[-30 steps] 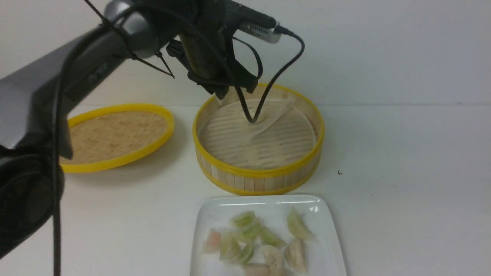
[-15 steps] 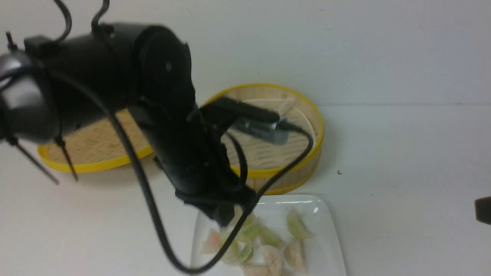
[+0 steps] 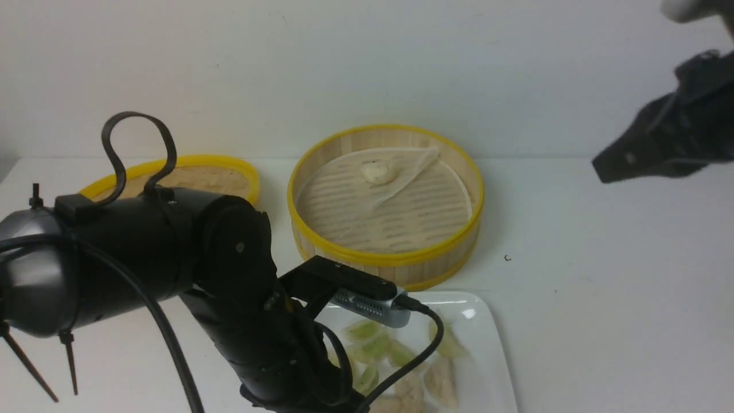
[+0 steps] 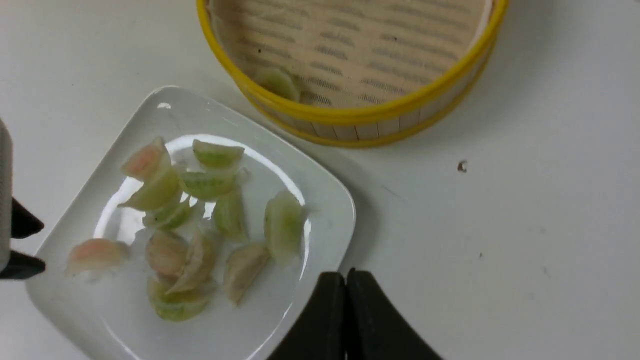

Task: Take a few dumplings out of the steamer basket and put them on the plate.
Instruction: Use the left arm to put the dumpling into the plate, then use the left arm to grab a dumpling from the steamer

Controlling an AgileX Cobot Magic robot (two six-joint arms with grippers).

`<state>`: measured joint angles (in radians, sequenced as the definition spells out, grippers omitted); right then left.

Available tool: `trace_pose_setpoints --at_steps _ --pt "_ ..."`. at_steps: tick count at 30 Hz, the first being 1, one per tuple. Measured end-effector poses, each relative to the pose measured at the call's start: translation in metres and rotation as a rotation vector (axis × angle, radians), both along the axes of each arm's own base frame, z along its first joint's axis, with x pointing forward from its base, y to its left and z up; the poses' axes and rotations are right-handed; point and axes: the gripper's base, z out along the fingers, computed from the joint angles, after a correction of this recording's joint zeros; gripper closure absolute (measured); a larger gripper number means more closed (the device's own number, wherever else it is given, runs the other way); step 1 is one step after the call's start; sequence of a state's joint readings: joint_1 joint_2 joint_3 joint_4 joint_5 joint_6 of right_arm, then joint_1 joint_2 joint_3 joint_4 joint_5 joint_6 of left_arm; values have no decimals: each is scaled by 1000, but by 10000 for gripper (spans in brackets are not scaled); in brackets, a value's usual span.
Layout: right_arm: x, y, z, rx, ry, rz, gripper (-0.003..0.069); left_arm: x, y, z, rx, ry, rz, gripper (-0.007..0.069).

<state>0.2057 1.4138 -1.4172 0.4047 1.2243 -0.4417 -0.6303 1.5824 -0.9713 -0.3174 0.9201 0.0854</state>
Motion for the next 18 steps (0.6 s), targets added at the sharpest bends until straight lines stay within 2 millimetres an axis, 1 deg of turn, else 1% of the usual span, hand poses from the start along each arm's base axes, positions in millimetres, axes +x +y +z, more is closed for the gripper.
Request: trace_pose_setpoints --at_steps 1,3,4,5,6,7,8,9,10,11,12,14,15,17,18 --pt "22 12 -6 -7 3 25 646 0 0 0 -3 -6 2 247" --pt "45 25 -7 -10 -16 51 608 0 0 1 -5 -9 3 183" --pt "49 28 -10 -12 -9 58 596 1 0 1 -6 -10 3 179" --pt "65 39 -15 -20 -20 90 552 1 0 4 -7 -15 1 156" --pt "78 49 -16 -25 -40 119 508 1 0 8 -5 -25 0 160" --pt "86 57 -20 -30 -49 143 476 1 1 11 -1 -33 -2 173" --pt "100 66 -29 -36 -48 163 426 1 3 16 4 -41 1 204" --pt "100 66 -26 -35 -58 162 426 0 4 18 7 -48 3 212" --pt "111 74 -36 -43 -56 180 393 -1 6 24 8 -67 9 251" --pt "129 85 -46 -48 -70 196 322 -5 14 35 29 -97 27 364" --pt "143 92 -60 -52 -65 202 280 -10 21 47 32 -126 45 454" --pt "165 101 -79 -57 -68 202 223 -18 33 63 44 -156 85 568" --pt "174 104 -84 -60 -77 203 206 -21 40 70 48 -173 105 592" --pt "183 107 -94 -64 -76 203 188 -26 47 79 50 -196 128 610" --pt "193 111 -108 -68 -70 205 172 -33 58 92 47 -233 153 623"
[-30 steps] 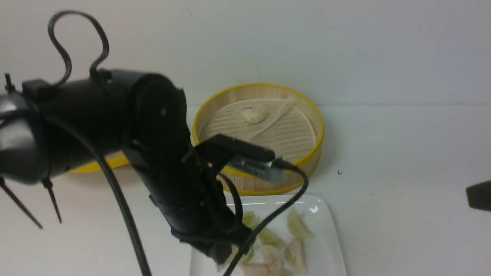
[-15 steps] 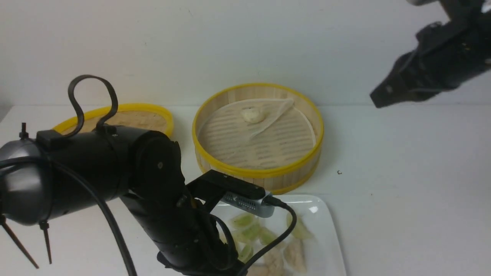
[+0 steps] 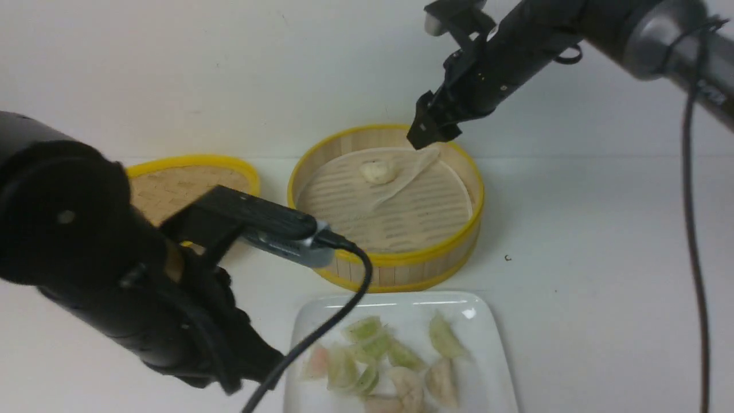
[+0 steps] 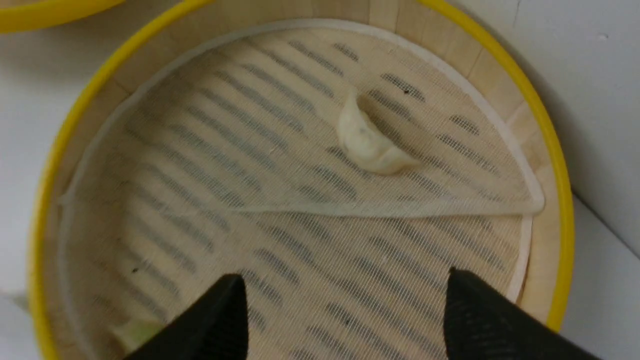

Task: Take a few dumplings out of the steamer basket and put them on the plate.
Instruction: Use the left arm to grab a dumpling from the steamer

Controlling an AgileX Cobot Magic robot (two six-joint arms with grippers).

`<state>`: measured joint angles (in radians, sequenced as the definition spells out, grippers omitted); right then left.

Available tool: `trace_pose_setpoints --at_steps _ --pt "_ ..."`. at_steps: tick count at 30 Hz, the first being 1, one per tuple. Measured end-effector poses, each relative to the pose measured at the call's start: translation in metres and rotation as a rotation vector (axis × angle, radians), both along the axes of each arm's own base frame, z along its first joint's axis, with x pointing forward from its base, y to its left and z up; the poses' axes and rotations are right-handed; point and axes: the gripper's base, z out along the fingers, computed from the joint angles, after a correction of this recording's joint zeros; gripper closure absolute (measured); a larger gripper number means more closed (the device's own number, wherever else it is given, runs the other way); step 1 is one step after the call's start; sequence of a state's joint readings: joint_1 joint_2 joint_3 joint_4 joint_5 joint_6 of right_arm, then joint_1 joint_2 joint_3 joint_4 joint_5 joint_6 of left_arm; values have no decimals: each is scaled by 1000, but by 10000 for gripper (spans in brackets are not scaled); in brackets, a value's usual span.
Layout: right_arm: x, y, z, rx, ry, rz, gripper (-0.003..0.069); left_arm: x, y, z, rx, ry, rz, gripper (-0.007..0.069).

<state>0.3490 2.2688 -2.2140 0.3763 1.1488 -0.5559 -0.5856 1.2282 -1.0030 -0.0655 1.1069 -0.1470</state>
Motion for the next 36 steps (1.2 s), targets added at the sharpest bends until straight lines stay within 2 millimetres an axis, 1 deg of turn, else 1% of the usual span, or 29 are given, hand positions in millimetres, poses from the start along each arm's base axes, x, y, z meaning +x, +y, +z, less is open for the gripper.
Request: trace_pose_setpoints --at_steps 1,2,4,5,6,7,10,12,13,15,17,22,27,30,36 --pt "8 3 -6 3 -9 2 165 -5 8 7 6 -22 19 629" --pt "13 6 -14 2 -5 3 162 -8 12 12 4 -42 29 631" --pt "19 10 -22 4 -11 7 160 -14 21 19 13 -68 51 631" --pt "26 16 -30 9 -24 13 159 -22 33 29 21 -113 79 631" --pt "26 17 -33 7 -19 15 159 -23 34 30 21 -117 83 631" --pt "30 22 -40 9 -25 21 158 -30 45 37 39 -153 120 631" --pt "34 31 -59 3 -13 36 158 -40 60 47 78 -213 176 631" --pt "36 37 -72 -1 -12 43 158 -44 68 52 99 -260 208 631" --pt "36 37 -74 -1 -12 42 158 -44 69 52 102 -264 211 631" --pt "37 43 -87 -15 -13 56 158 -48 77 57 128 -311 245 631" --pt "39 43 -96 -40 -13 63 158 -50 82 61 146 -347 266 631" --pt "42 41 -107 -99 -55 106 158 -54 89 66 160 -392 284 631" --pt "44 41 -106 -130 -103 151 158 -55 89 66 161 -397 286 631" --pt "46 39 -106 -194 -182 235 157 -55 89 66 163 -399 286 631" --pt "48 39 -105 -241 -253 315 156 -54 91 67 175 -408 288 631"
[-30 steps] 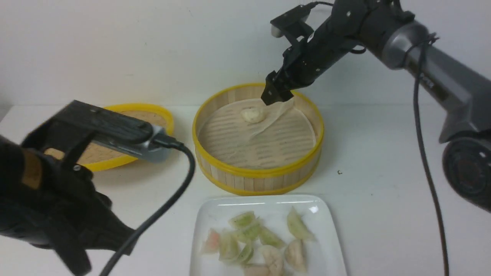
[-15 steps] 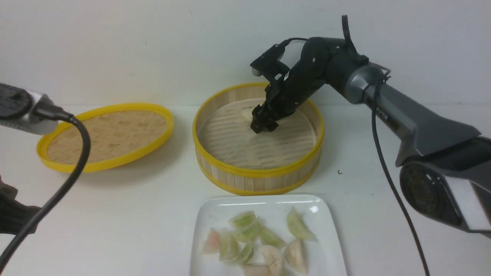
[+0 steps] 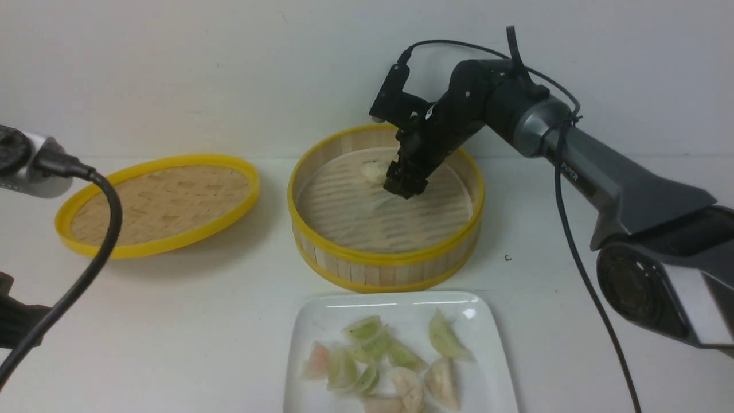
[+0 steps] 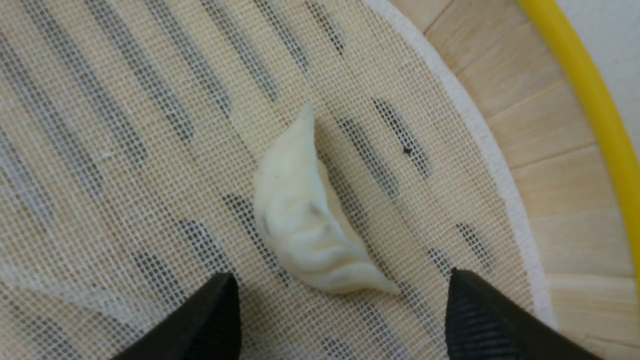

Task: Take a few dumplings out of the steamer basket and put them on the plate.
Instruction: Use the left arm to grab a dumpling from the steamer

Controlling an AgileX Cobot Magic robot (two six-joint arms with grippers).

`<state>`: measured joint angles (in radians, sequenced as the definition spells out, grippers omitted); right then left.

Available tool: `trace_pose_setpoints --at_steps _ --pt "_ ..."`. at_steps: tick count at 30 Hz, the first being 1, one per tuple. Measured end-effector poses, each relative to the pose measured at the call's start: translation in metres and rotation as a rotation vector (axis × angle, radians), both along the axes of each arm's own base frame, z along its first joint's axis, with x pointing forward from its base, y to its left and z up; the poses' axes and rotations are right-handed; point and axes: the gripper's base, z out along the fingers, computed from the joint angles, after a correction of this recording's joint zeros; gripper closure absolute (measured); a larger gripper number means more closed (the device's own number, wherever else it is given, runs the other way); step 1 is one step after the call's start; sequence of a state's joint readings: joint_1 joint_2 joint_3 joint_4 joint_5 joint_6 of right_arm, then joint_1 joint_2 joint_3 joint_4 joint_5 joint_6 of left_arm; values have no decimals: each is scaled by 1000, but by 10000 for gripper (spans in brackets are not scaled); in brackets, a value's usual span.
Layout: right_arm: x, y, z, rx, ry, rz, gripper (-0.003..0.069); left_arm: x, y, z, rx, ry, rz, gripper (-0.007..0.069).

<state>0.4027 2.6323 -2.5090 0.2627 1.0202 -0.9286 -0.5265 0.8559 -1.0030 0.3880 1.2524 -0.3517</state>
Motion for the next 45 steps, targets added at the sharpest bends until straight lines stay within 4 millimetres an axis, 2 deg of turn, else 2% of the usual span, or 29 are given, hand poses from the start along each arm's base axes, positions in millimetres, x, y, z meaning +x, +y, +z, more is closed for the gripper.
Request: trace_pose_setpoints --at_steps 4,7,10,11,13,14,15,17,21,22,23,25,28,32,33,35,36,37,40,41,42,45 --pt "0 0 0 -1 -7 14 171 0 0 0 5 -2 0 631" --pt "1 0 -3 18 5 11 237 0 1 0 10 -5 2 631" --pt "1 0 -4 22 9 13 354 1 2 1 18 -10 4 631" --pt "1 0 -4 20 8 14 453 1 2 1 20 -11 5 631" --pt "0 -1 -4 18 18 12 578 1 2 1 24 -13 6 631" --pt "0 -1 -4 17 20 12 578 1 2 1 24 -13 6 631" --pt "-3 -1 -2 11 49 14 638 1 2 1 24 -13 6 631" --pt "-5 -2 2 14 68 11 655 1 2 1 24 -14 6 631" --pt "-17 -3 40 41 110 7 671 1 2 1 29 -13 0 631" --pt "-17 -4 42 43 109 6 671 1 2 1 29 -13 0 631" --pt "-21 -4 60 65 104 -4 671 1 2 1 29 -13 0 631" --pt "-22 -4 71 98 101 -32 671 1 2 1 29 -13 0 631" --pt "-22 -3 72 124 107 -53 668 1 2 1 29 -13 0 631" --pt "-12 2 49 149 93 -79 589 1 2 1 29 -13 0 631" --pt "-10 3 40 148 98 -82 538 1 2 1 29 -13 0 631" --pt "-9 3 35 143 103 -79 505 1 2 1 29 -13 0 631" --pt "-8 4 27 132 110 -69 433 1 2 1 30 -14 0 631" --pt "-8 4 25 130 111 -66 415 1 2 1 30 -13 0 631" --pt "-7 6 12 118 108 -21 265 2 3 -2 50 -10 4 631" --pt "-6 6 12 116 106 -18 259 2 3 -2 50 -10 4 631" --pt "-6 7 5 102 100 8 212 2 4 -4 64 -9 7 631" --pt "-5 8 -6 84 103 37 187 2 5 -7 80 -4 9 631"
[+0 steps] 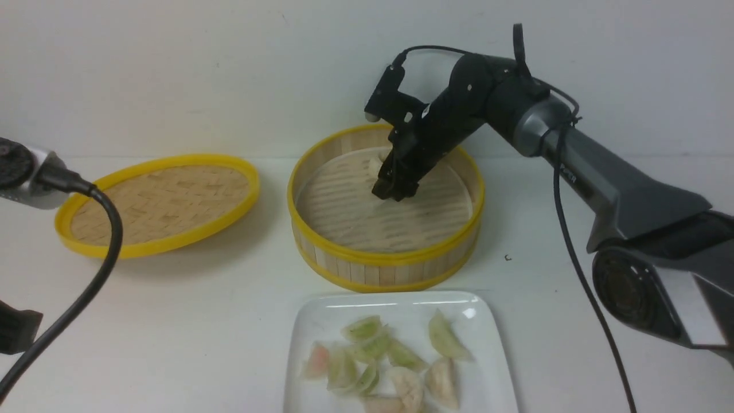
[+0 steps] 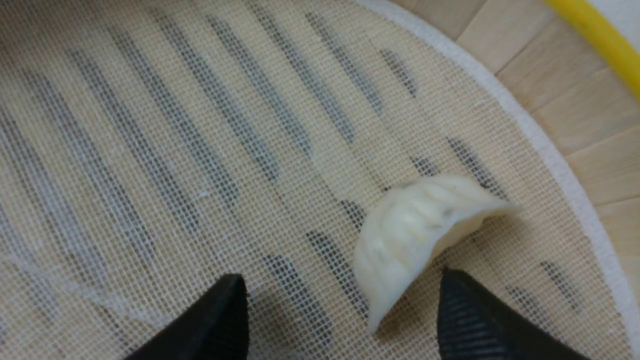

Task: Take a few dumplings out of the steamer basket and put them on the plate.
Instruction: Use the left arm to grab a dumpling from the steamer

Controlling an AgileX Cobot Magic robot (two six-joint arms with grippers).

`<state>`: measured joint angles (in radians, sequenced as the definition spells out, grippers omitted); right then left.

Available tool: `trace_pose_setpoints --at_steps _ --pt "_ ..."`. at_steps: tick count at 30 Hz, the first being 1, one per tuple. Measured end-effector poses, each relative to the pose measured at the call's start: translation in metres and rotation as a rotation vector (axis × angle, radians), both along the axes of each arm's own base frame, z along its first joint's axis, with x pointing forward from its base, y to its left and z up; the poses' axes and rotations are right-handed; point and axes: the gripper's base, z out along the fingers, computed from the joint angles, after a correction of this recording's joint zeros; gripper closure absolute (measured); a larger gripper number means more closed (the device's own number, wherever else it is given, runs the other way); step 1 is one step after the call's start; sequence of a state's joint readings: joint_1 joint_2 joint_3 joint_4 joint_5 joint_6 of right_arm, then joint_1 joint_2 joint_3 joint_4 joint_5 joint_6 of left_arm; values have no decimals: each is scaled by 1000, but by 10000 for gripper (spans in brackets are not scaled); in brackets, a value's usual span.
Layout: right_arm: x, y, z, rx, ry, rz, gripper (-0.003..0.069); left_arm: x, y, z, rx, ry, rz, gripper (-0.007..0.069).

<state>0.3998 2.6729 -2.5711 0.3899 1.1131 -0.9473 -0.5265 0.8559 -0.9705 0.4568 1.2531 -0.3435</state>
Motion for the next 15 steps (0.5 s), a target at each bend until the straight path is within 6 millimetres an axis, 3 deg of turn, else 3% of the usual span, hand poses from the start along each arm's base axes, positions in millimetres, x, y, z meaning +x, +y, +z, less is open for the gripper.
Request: trace_pose_setpoints --at_steps 5,9,10,15 --pt "0 1 -2 -4 -20 38 212 0 0 -1 2 1 -1 631" --pt "0 2 -2 -9 -25 60 351 0 0 0 4 0 0 631" --pt "-1 2 -3 -12 -18 72 417 0 0 0 5 0 0 631" --pt "-2 3 -1 -14 2 47 506 0 0 0 5 0 0 631"
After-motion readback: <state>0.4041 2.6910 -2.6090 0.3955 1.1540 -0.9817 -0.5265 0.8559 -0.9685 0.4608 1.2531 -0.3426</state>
